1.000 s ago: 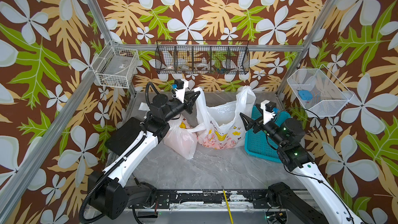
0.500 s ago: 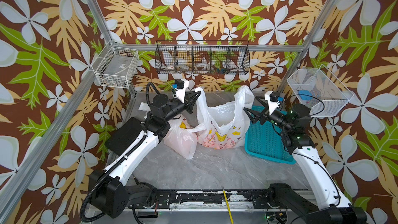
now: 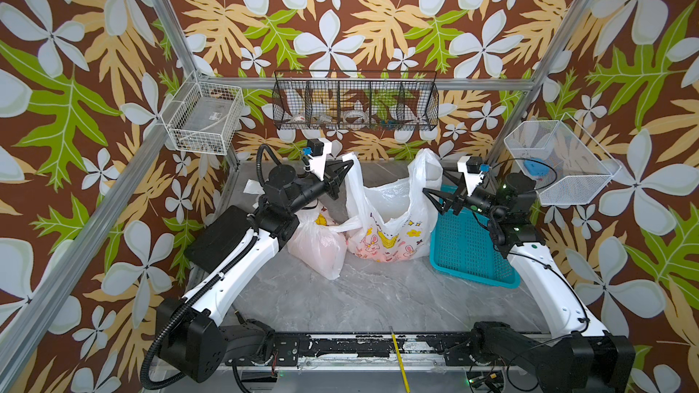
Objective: Place the oranges into plastic bags & tie knots
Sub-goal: Adjust the plastic bag at the center of the board.
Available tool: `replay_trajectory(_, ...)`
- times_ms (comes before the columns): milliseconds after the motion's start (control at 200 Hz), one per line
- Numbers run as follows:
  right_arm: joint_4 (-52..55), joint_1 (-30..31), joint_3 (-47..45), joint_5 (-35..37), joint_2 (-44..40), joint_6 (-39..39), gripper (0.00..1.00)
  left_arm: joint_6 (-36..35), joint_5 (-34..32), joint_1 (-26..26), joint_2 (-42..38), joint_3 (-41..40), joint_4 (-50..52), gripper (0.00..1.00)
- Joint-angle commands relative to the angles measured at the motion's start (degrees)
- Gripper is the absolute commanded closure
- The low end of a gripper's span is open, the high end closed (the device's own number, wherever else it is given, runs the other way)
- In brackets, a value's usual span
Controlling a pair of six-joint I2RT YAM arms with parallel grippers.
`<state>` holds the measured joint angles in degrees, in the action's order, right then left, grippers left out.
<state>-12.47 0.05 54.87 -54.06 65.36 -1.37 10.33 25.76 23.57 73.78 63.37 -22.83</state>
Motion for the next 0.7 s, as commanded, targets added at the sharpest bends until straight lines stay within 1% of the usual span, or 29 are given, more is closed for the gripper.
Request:
replay_trajectory(0, -0.9, 2.0, 0.4, -2.0, 0.0, -0.2, 0.01, 0.0, 0.4, -0.1, 0.4, 0.7, -1.2, 1.00)
replay_trajectory(65, 2.3, 4.5, 1.0, 0.6, 0.3, 3.2, 0.01, 0.0, 0.4, -0.1, 0.5, 0.7, -1.2, 1.00)
replay_trajectory(200, 0.6, 6.6, 0.9, 2.7, 1.8, 1.8, 0.01, 0.1, 0.4, -0.1, 0.8, 0.9, -0.9, 1.00)
replay_trajectory(335, 2.5, 10.4, 2.1, 6.7, 3.4, 4.2, 0.01, 0.2, 0.5, -0.1, 0.7, 0.9, -0.6, 1.00)
replay_trajectory(415, 5.1, 12.2, 3.5, 10.7, 4.4, 6.5, 0.00, 0.1, 0.4, -0.1, 0.7, 1.0, -0.5, 1.00)
replay_trajectory(480, 6.6, 13.5, 4.3, 15.3, 5.2, 7.8, 0.00, 0.2, 0.4, -0.1, 0.6, 1.0, -0.5, 1.00)
replay_trajectory(565, 6.4, 14.1, 4.3, 20.4, 5.0, 8.4, 0.01, 0.1, 0.0, 0.0, 0.6, 1.0, -0.2, 1.00)
replay_trajectory(696, 6.5, 14.0, 3.9, 23.0, 3.7, 10.2, 0.00, -0.1, -0.3, -0.1, 0.5, 0.9, 0.0, 1.00)
